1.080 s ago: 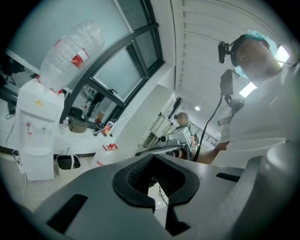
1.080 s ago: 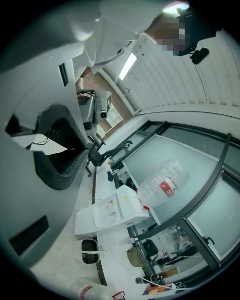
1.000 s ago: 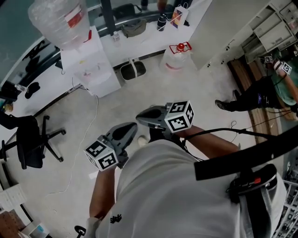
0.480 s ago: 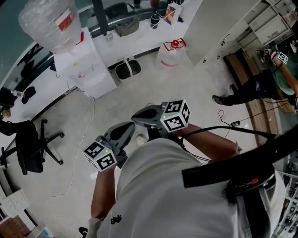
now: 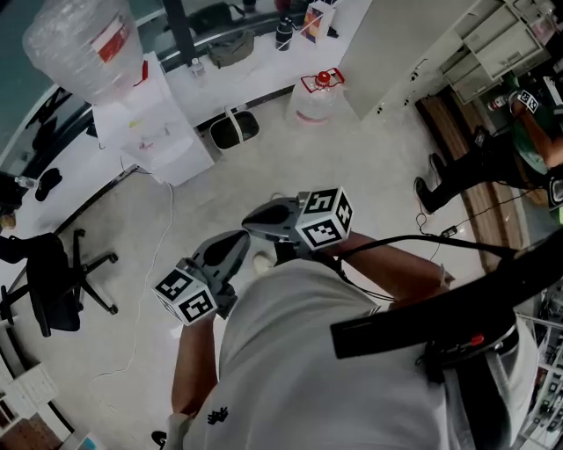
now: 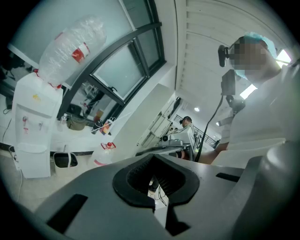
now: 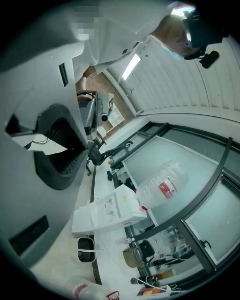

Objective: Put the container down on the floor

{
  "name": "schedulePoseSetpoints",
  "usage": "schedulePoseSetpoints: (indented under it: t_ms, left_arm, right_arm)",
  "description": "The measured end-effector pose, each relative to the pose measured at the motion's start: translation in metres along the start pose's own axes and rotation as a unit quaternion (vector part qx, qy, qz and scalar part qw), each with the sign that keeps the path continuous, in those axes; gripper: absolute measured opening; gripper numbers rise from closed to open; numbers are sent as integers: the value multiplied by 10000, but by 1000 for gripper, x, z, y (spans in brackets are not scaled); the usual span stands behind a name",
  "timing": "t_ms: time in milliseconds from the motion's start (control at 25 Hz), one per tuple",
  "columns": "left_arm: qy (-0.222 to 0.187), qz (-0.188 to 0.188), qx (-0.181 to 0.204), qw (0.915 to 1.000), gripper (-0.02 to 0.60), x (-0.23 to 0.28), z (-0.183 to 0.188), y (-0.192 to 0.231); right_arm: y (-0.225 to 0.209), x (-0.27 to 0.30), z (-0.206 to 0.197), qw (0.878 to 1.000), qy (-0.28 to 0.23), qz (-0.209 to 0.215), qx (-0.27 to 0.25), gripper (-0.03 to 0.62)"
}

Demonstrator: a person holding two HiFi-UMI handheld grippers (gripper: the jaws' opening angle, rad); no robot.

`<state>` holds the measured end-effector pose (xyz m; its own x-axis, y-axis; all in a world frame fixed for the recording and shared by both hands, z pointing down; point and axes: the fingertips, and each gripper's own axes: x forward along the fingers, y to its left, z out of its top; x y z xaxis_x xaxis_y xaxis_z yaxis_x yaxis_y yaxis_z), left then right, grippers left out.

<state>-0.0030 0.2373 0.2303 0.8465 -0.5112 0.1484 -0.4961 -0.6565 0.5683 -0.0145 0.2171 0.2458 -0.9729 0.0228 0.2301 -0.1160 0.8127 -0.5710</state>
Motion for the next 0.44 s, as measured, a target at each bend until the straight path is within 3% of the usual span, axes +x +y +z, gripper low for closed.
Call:
schedulePoseSetpoints:
  t_ms: [440]
  left_arm:
    - [62, 51, -78, 9999, 11, 2, -4, -2]
  right_arm:
    - [-2, -3, -2, 10000, 14, 23, 53, 17]
